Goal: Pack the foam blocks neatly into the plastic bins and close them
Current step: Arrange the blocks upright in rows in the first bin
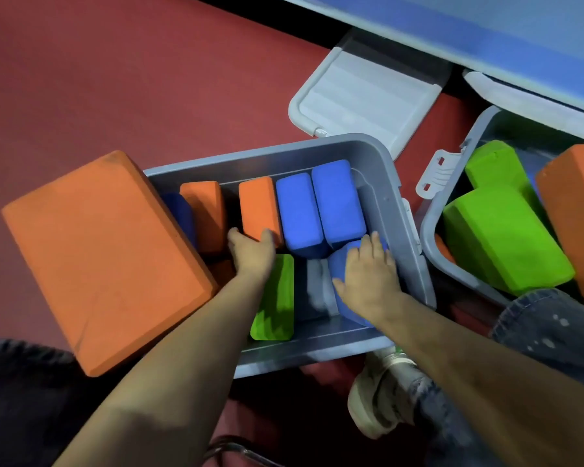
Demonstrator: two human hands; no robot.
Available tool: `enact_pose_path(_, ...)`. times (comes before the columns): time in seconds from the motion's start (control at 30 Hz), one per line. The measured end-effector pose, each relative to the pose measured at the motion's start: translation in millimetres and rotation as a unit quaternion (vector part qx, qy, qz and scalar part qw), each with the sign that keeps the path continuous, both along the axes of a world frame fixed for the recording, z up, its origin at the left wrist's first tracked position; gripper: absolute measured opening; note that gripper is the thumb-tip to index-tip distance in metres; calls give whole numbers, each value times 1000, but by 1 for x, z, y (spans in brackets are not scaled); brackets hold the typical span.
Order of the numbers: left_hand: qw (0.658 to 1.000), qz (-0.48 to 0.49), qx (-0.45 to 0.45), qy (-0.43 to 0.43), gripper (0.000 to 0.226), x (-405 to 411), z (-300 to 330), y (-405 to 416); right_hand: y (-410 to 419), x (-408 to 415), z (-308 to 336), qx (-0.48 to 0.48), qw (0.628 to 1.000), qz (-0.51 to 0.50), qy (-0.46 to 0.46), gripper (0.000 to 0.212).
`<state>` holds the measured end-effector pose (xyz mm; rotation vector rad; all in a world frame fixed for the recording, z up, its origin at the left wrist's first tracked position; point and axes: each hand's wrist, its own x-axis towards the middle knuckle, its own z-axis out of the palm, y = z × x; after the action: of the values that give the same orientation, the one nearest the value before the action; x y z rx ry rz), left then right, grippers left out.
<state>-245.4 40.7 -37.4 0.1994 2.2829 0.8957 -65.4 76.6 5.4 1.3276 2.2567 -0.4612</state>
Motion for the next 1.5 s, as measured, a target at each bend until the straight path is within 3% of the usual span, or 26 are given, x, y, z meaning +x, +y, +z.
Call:
enact_pose_path(0.07,1000,2,-10,-28,86,1,-4,0,11,-8,6,55,995,-11,87,54)
enact_pose_path(0.17,997,-69,-19,-31,98,12,-10,-6,35,-4,3,99,987,31,120,58)
enact_pose_path(0.3,995,-101,0,3,98,15,-17,-12,45,1,-15,45,990,125,44,61)
enact_pose_path(0.53,979,-136,85,127,64,17,-20,-27,34,-19,-9,69,991,82,-87,57)
enact_pose_path(0.7,967,-187,91,149,68,12,-22,-29,40,-27,0,62,990,42,-123,62)
enact_pose_path(0.9,971,-205,35,118,70,17,-19,-30,47,-20,-7,52,995,45,74,72)
enact_pose_path(1.0,973,-202,-9,111,67,16,-20,-24,58,-15,-19,31,996,50,64,86)
enact_pose_path(1.13,988,-137,33,69,73,13,-11,-10,61,-13,-31,56,994,35,85,94)
enact_pose_path(1.23,987,-148,5,70,96,13,-9,-3,79,-14,-30,45,996,30,75,99)
enact_pose_path(1.33,986,-152,-35,53,104,11,-12,4,86,-16,-29,22,998,22,61,109)
enact_pose_path(1.4,988,-141,-40,46,96,10,-14,7,82,-21,-30,28,999,27,18,113)
enact_pose_path(1.5,981,-165,-32,99,82,16,-12,6,72,-37,-31,37,997,37,-52,113)
